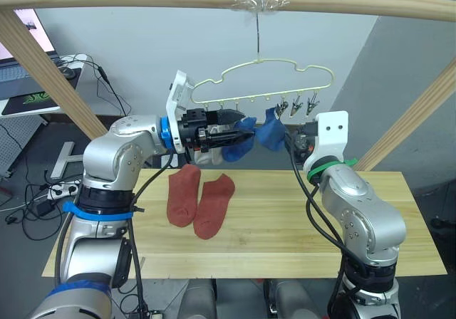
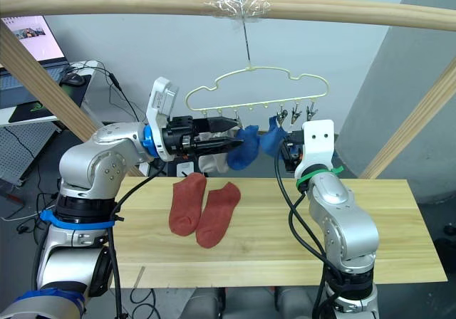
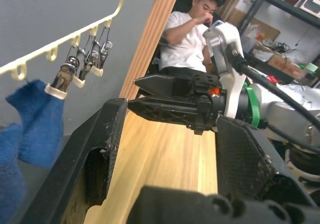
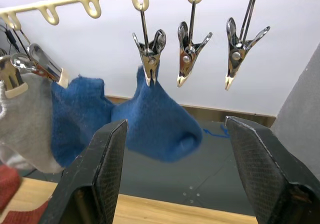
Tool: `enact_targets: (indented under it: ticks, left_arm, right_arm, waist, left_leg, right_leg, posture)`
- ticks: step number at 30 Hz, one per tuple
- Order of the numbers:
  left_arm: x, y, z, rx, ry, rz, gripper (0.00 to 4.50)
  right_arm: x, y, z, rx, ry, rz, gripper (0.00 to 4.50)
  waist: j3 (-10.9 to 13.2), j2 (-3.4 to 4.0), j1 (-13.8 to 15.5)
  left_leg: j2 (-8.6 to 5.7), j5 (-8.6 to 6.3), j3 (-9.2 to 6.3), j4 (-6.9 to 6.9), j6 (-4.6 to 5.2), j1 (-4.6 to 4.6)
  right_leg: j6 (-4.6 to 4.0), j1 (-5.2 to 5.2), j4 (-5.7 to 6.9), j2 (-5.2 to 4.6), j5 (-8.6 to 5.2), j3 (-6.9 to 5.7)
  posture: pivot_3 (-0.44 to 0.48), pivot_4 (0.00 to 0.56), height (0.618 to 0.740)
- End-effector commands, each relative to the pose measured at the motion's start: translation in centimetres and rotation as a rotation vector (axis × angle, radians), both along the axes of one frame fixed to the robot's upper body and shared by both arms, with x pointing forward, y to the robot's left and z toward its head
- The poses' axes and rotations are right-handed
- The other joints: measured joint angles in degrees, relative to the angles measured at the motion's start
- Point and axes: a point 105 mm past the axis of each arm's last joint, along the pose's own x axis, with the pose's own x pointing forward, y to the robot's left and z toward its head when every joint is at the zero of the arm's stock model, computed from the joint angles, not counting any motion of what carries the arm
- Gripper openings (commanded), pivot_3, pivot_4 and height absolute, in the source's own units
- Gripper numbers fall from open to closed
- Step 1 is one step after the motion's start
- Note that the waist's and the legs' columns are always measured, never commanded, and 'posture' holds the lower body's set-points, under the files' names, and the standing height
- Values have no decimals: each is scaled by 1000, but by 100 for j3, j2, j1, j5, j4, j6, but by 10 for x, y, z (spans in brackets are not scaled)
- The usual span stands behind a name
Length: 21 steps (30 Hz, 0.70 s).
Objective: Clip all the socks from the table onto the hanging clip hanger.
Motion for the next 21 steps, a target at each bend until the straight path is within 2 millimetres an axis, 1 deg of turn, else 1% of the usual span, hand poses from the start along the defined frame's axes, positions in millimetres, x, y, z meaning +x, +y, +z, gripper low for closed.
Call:
enact_targets:
  ticks: [1,5,6,9,15,21]
  left_arm:
    - [-5,3,16,-12,-53,-26,3232]
    - [-5,5,20,10,-69,-26,3232]
    - [-5,6,21,12,-72,-23,3251]
    - [-4,7,24,12,-82,-10,3251]
    - [-4,7,24,21,-92,4,3251]
    - [-3,7,26,20,-99,21,3251]
  right_arm:
    - [-1,0,15,14,-73,-15,3240]
    - [3,1,20,29,-89,-20,3240]
    - [3,2,21,32,-91,-23,2967]
    - [6,4,22,43,-87,-12,2386]
    - [20,4,22,69,-73,-6,2386]
    - [36,-3,21,71,-60,-22,2386]
  waist:
    - [0,0,1]
    - [0,0,3]
    - [0,0,5]
    - [0,0,11]
    - [0,0,19]
    - [0,0,27]
  left_leg:
    - [0,0,0,0,0,0]
    - [1,0,0,0,0,1]
    - [1,0,0,0,0,1]
    - [1,0,0,1,0,1]
    - [1,0,0,5,0,0]
    - [0,0,0,6,0,0]
  right_leg:
    - [0,0,0,0,0,0]
    - [0,0,1,0,0,0]
    - [0,0,2,0,0,0]
    - [0,0,3,0,0,0]
    - [-1,0,5,0,0,0]
    - [-1,0,7,0,1,0]
  posture:
    - [28,155,740]
    - [38,152,740]
    - [38,152,740]
    - [47,151,740]
    - [67,148,740]
    - [82,148,740]
